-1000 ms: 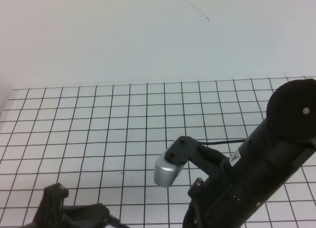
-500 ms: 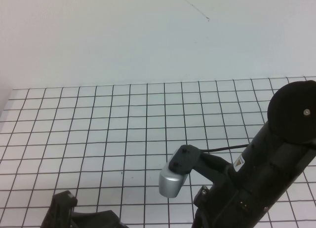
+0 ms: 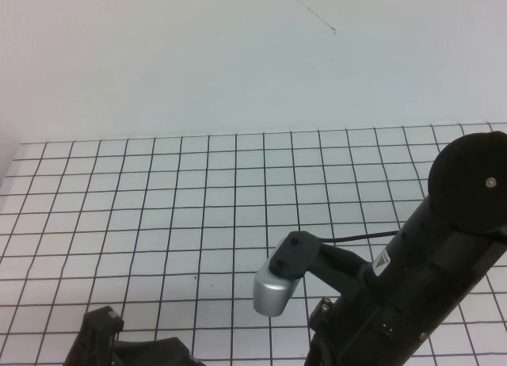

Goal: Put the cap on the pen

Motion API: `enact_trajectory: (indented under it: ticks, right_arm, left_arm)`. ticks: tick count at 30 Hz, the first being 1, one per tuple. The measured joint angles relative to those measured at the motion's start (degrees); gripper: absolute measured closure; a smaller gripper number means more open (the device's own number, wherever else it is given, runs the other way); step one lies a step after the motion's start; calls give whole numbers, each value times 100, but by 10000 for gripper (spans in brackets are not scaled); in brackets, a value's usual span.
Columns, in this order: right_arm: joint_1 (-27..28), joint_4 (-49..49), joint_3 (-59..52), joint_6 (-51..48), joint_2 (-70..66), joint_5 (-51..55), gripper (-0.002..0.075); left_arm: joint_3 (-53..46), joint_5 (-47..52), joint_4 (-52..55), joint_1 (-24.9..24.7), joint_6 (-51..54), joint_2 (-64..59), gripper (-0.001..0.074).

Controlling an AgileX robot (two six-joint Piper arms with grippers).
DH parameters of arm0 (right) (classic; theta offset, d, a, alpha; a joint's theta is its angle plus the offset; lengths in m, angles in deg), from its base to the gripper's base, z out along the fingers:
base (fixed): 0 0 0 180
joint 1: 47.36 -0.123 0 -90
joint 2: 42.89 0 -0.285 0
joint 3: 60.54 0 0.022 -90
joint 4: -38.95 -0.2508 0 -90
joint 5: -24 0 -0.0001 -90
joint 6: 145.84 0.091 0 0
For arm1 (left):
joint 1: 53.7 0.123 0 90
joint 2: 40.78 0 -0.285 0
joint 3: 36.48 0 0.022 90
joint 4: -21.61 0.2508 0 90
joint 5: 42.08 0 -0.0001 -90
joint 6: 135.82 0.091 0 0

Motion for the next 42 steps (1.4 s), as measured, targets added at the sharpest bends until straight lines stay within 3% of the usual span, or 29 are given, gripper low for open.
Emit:
enact_trajectory:
  ticks: [11, 13, 18, 21, 26, 28, 32, 36, 42]
  right_arm:
    - [0, -107, 0, 0, -153, -86, 729]
    - [0, -64, 0, 0, -153, 16, 729]
    - [0, 445, 0, 259, -153, 226, 729]
    - [0, 766, 0, 451, -153, 215, 729]
    - [11, 1458, 0, 786, -142, -184, 729]
    - [89, 1780, 0, 1062, -142, -505, 729]
    - [437, 2650, -11, 2225, -246, -1325, 729]
    - [939, 3334, -35, 3438, -582, -1761, 729]
    - [1322, 3369, -290, 4104, -1152, -2503, 729]
  left_arm:
    - [-3, 0, -193, 11, 35, 0, 722]
    - [-3, 0, -193, 11, -9, 0, 675]
    - [-12, 163, -422, -65, -539, 0, 463]
    - [-16, -92, -435, -86, -724, 0, 400]
    - [-16, -393, -435, -75, -988, 0, 407]
    - [-16, -572, -435, -75, -1041, 0, 457]
    - [-71, -1338, -624, -75, -1730, 0, 731]
    - [-86, -2185, -1544, -75, -1872, 63, 735]
    - [-86, -3608, -3745, -75, -1829, 662, 735]
